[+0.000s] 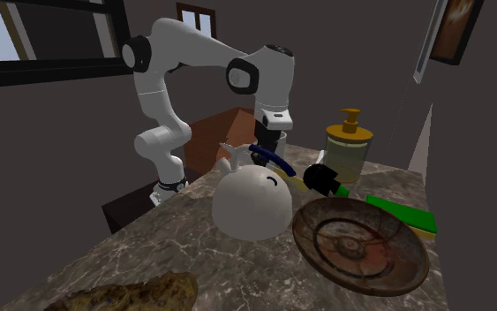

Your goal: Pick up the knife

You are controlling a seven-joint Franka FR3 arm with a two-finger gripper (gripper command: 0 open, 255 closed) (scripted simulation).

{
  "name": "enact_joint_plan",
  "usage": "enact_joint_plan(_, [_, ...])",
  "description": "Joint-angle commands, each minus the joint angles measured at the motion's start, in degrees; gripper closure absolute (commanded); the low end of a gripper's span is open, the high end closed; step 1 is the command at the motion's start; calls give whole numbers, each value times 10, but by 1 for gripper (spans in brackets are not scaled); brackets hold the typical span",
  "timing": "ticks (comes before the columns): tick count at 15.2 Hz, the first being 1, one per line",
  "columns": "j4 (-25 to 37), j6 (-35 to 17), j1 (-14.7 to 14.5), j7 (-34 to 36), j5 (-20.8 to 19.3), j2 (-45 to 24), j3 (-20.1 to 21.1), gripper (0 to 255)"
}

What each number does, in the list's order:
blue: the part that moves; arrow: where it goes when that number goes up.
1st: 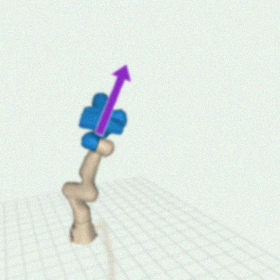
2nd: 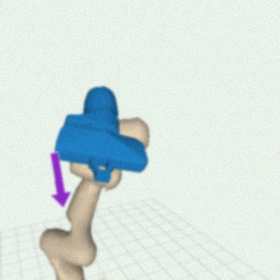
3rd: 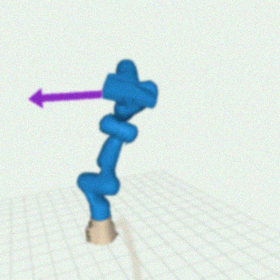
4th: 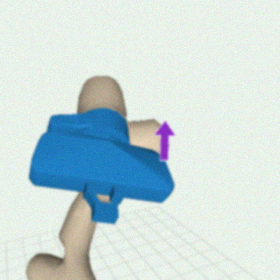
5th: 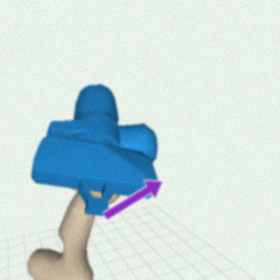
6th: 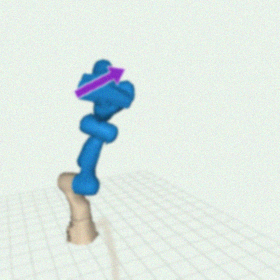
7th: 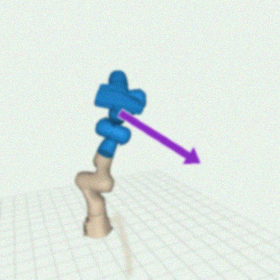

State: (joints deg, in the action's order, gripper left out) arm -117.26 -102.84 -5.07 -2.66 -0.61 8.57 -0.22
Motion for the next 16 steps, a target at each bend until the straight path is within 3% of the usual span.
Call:
enact_joint_plan(1, [9,11,0,0,0,3,0,255])
enact_joint_plan(16, [109,113,0,-1,0,3,0,255])
